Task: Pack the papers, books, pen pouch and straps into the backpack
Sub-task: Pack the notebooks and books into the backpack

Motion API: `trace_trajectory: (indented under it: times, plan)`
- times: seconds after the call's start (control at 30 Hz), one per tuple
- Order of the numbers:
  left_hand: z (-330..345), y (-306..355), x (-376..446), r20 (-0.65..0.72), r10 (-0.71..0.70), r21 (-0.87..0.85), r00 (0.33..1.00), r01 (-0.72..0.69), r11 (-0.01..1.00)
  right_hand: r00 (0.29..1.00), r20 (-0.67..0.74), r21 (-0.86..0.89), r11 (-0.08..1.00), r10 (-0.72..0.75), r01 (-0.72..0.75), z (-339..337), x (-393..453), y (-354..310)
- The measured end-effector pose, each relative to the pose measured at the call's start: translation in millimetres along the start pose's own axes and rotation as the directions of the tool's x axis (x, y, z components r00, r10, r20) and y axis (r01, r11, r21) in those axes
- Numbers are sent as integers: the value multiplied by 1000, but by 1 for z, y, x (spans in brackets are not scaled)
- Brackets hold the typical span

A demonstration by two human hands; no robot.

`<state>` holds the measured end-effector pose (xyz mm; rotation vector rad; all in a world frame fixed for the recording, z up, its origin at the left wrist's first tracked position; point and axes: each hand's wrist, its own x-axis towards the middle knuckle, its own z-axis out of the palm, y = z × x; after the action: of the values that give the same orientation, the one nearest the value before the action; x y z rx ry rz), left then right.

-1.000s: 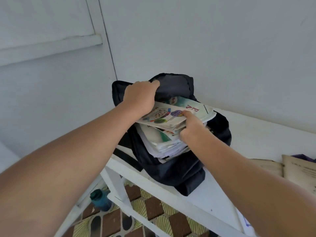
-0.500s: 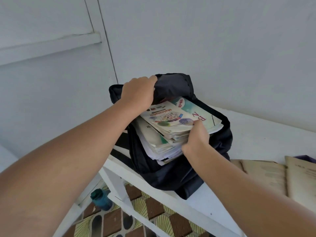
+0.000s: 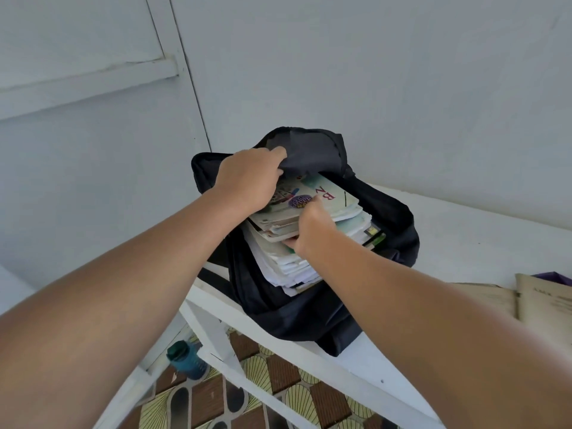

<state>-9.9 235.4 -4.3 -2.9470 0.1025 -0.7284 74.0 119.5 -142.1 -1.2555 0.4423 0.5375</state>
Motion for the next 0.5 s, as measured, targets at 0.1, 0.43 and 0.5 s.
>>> trace_trajectory:
  times: [0.1, 0.43, 0.5]
  plan:
    - [-3, 9, 3, 165, -28, 23, 986, 25, 999, 989, 111, -46, 995, 96, -92, -7, -85, -20]
    - [0, 136, 22, 115, 64, -310, 991, -26, 950, 987, 88, -380, 911, -133, 157, -129, -136, -49]
    - [4, 175, 25, 143, 129, -380, 981, -66, 923, 969, -8, -383, 896, -246, 225, -166, -141, -53]
